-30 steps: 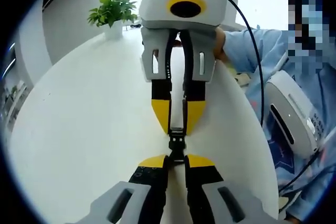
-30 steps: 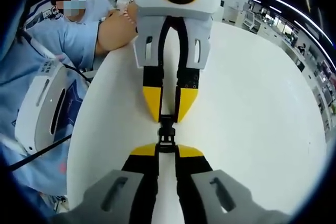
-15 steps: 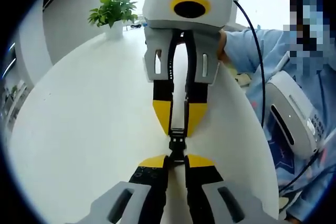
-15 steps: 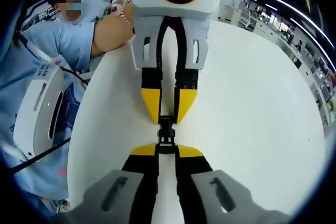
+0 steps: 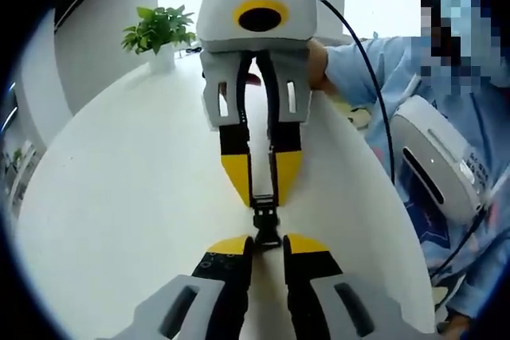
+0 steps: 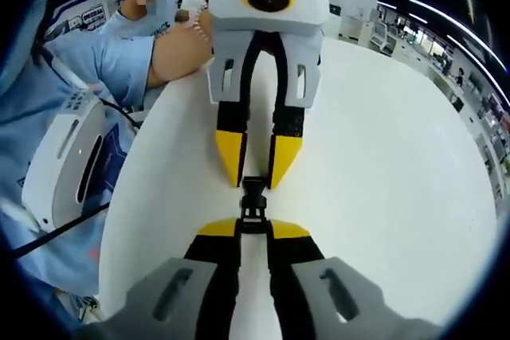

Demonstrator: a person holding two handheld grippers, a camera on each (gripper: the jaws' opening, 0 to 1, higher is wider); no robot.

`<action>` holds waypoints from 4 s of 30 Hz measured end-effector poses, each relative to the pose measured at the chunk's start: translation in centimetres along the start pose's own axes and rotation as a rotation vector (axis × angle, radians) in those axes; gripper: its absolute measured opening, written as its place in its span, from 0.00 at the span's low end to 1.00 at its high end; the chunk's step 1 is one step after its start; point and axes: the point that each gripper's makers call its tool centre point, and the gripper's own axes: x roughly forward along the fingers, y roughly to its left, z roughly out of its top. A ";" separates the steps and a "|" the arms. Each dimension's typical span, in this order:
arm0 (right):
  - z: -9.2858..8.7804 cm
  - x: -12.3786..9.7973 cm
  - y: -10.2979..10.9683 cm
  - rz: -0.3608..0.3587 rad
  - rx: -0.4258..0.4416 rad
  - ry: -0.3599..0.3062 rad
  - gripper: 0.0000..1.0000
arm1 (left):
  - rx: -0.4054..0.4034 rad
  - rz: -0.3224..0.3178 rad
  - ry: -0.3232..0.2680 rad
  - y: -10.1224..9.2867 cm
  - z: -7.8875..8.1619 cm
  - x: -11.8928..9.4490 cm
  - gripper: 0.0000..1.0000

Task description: Snap the two parts of the plastic buckle together until the buckle closes and remains connected.

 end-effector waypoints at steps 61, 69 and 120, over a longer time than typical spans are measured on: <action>-1.3 -1.3 0.4 -0.038 0.015 -0.164 0.00 | -0.015 -0.015 -0.034 0.2 0.1 0.2 0.12; -1.2 -1.4 0.3 -0.076 0.000 -0.154 0.00 | -0.013 -0.011 -0.030 0.1 0.1 0.4 0.12; -1.2 -1.1 -0.1 -0.155 0.007 -0.085 0.00 | -0.035 0.001 -0.008 0.1 0.2 0.5 0.10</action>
